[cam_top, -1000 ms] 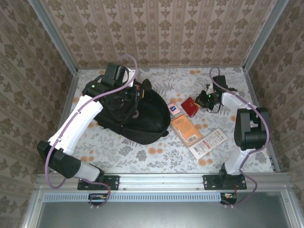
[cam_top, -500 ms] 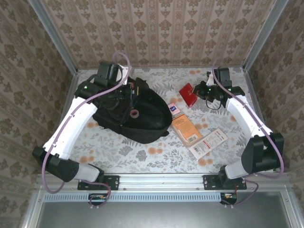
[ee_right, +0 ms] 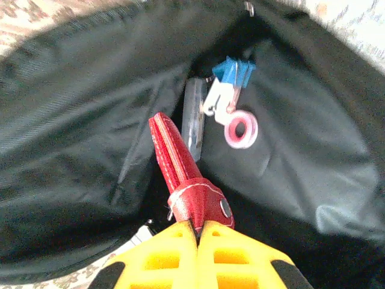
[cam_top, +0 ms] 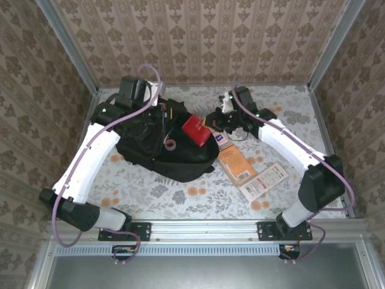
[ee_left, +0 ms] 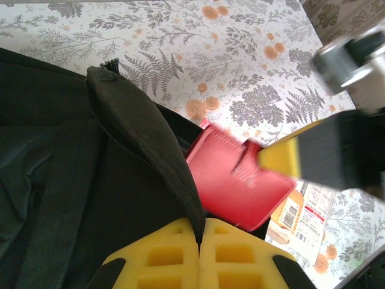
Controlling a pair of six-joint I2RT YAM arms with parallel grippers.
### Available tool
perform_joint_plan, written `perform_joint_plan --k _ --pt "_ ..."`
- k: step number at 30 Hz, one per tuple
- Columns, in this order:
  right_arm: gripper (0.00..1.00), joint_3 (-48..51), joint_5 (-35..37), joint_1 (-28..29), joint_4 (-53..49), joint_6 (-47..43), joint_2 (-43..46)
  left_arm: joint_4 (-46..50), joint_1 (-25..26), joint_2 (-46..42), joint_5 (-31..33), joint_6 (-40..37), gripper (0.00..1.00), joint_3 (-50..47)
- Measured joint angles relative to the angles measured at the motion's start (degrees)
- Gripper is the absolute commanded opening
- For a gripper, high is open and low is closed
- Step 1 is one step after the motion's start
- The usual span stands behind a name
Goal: Pack the student bag
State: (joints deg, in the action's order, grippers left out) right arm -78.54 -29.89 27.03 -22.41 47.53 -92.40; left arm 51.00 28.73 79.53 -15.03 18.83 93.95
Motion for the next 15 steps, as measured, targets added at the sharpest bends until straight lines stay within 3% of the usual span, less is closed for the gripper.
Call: perform_joint_plan --k 15 --pt "0.00 -14.53 1.25 10.97 12.17 24.09 -25.27 -0.46 0.00 0.00 -1.27 0.48 0.00 2.05"
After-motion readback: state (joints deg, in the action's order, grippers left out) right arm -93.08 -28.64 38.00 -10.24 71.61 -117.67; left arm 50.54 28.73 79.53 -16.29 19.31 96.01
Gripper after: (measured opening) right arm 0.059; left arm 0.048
